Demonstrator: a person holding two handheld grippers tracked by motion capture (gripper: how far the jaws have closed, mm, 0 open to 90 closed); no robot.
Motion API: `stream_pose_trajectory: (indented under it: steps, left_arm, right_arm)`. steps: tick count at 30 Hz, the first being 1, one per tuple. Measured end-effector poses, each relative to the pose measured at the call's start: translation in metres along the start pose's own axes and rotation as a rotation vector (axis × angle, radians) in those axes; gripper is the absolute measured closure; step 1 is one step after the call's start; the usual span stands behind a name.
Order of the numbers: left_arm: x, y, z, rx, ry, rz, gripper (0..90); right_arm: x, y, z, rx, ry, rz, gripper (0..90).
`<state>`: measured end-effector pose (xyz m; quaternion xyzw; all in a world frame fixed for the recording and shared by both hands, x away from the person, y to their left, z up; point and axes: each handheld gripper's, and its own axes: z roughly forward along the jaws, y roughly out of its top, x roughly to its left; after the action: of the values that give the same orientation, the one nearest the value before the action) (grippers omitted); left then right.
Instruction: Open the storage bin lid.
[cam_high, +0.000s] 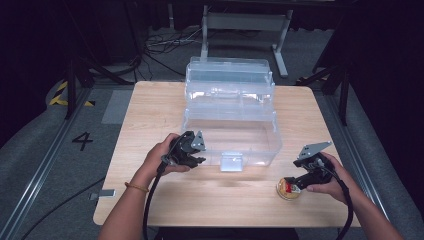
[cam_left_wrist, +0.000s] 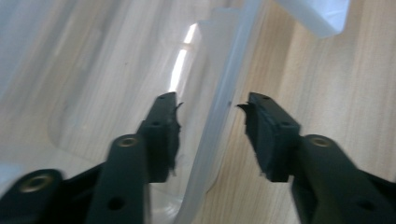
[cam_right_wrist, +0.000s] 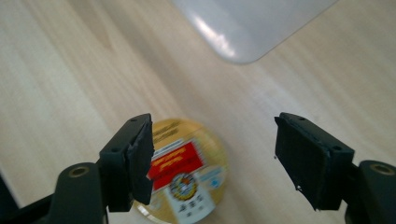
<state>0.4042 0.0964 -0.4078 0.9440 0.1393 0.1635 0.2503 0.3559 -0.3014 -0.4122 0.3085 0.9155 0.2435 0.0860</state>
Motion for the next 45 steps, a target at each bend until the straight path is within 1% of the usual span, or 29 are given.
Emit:
stream_pose_trajectory:
  steps: [1, 2, 3, 4, 6, 7, 8, 9, 10, 11, 13, 14, 15, 16, 17, 19, 21, 23, 24, 25, 27, 29, 32, 34, 36, 38, 40, 42, 45]
  left_arm:
    - [0.000, 0.000, 0.000, 0.000, 0.000, 0.000, 38.2]
    - [-0.004, -0.002, -0.006, -0.020, 0.007, -0.030, 34.7]
    - [-0.004, -0.002, -0.006, -0.020, 0.007, -0.030, 32.4]
    - [-0.006, -0.004, -0.009, -0.025, 0.024, -0.031, 32.4]
    - [-0.011, -0.008, -0.014, -0.030, 0.062, -0.045, 24.5]
    - [-0.012, -0.010, -0.016, -0.035, 0.074, -0.054, 23.1]
    - [-0.014, -0.015, -0.023, -0.059, 0.099, -0.070, 21.7]
    - [-0.014, -0.015, -0.023, -0.059, 0.099, -0.070, 21.3]
    - [-0.015, -0.018, -0.027, -0.077, 0.109, -0.080, 21.3]
    - [-0.017, -0.022, -0.032, -0.094, 0.127, -0.096, 21.1]
    - [-0.021, -0.027, -0.042, -0.124, 0.157, -0.114, 20.1]
    - [-0.024, -0.030, -0.049, -0.125, 0.185, -0.123, 18.8]
    - [-0.027, -0.033, -0.054, -0.130, 0.206, -0.118, 18.5]
    - [-0.028, -0.035, -0.058, -0.143, 0.216, -0.121, 18.2]
    - [-0.029, -0.039, -0.063, -0.157, 0.217, -0.136, 18.4]
    - [-0.031, -0.048, -0.069, -0.191, 0.209, -0.177, 18.3]
    - [-0.031, -0.052, -0.070, -0.190, 0.199, -0.188, 18.4]
    - [-0.033, -0.067, -0.062, -0.154, 0.182, -0.207, 18.6]
    - [-0.033, -0.067, -0.062, -0.154, 0.182, -0.207, 18.7]
    - [-0.034, -0.072, -0.058, -0.138, 0.165, -0.213, 18.7]
    - [-0.038, -0.082, -0.049, -0.113, 0.152, -0.225, 18.8]
    - [-0.041, -0.092, -0.038, -0.103, 0.104, -0.238, 19.7]
    - [-0.043, -0.105, -0.025, -0.079, 0.076, -0.250, 20.5]
    - [-0.043, -0.111, -0.019, -0.091, 0.099, -0.255, 21.7]
    - [-0.041, -0.117, -0.015, -0.102, 0.079, -0.294, 22.0]
    - [-0.039, -0.120, -0.011, -0.090, 0.085, -0.306, 20.9]
    - [-0.037, -0.124, -0.011, -0.108, 0.064, -0.330, 21.2]
    - [-0.035, -0.126, -0.009, -0.117, 0.055, -0.350, 20.8]
    - [-0.034, -0.129, -0.006, -0.109, 0.050, -0.361, 20.4]
  right_arm:
    - [0.000, 0.000, 0.000, 0.000, 0.000, 0.000, 28.6]
    - [0.004, -0.002, 0.001, 0.034, 0.011, 0.002, 27.2]
    - [0.004, -0.002, 0.001, 0.034, 0.011, 0.002, 27.2]
    - [0.005, -0.003, 0.002, 0.046, 0.016, 0.000, 26.5]
    - [0.006, -0.006, 0.004, 0.069, 0.029, 0.020, 25.3]
    - [0.007, -0.007, 0.005, 0.078, 0.034, 0.022, 25.1]
    - [0.007, -0.008, 0.006, 0.088, 0.032, 0.019, 25.1]
    - [0.008, -0.008, 0.008, 0.100, 0.030, 0.020, 25.1]
    - [0.008, -0.008, 0.008, 0.100, 0.030, 0.020, 25.1]
    - [0.009, -0.009, 0.010, 0.115, 0.035, 0.022, 25.2]
    - [0.012, -0.011, 0.015, 0.159, 0.037, 0.006, 25.2]
    - [0.013, -0.011, 0.017, 0.183, 0.040, -0.002, 24.4]
    - [0.015, -0.012, 0.020, 0.202, 0.057, -0.005, 22.2]
    - [0.016, -0.012, 0.021, 0.210, 0.050, -0.020, 22.3]
    - [0.017, -0.012, 0.022, 0.219, 0.042, -0.028, 22.2]
    - [0.017, -0.012, 0.024, 0.215, 0.036, -0.028, 21.7]
    - [0.017, -0.012, 0.026, 0.212, 0.039, -0.020, 21.1]
    - [0.017, -0.012, 0.030, 0.227, 0.038, -0.028, 20.2]
    - [0.017, -0.012, 0.030, 0.227, 0.038, -0.028, 20.2]
    - [0.017, -0.011, 0.031, 0.233, 0.037, -0.031, 20.1]
    - [0.018, -0.009, 0.032, 0.244, 0.038, -0.036, 20.0]
    - [0.018, -0.006, 0.035, 0.262, 0.037, -0.039, 19.4]
    - [0.017, -0.002, 0.040, 0.273, 0.043, -0.038, 19.0]
    - [0.018, 0.000, 0.045, 0.280, 0.040, -0.039, 19.0]
    - [0.019, 0.001, 0.049, 0.279, 0.038, -0.038, 19.5]
    - [0.018, 0.001, 0.050, 0.277, 0.038, -0.040, 19.8]
    - [0.017, 0.001, 0.051, 0.270, 0.037, -0.034, 19.9]
    - [0.016, 0.002, 0.051, 0.272, 0.040, -0.044, 20.0]
    - [0.016, 0.003, 0.051, 0.277, 0.037, -0.056, 20.1]
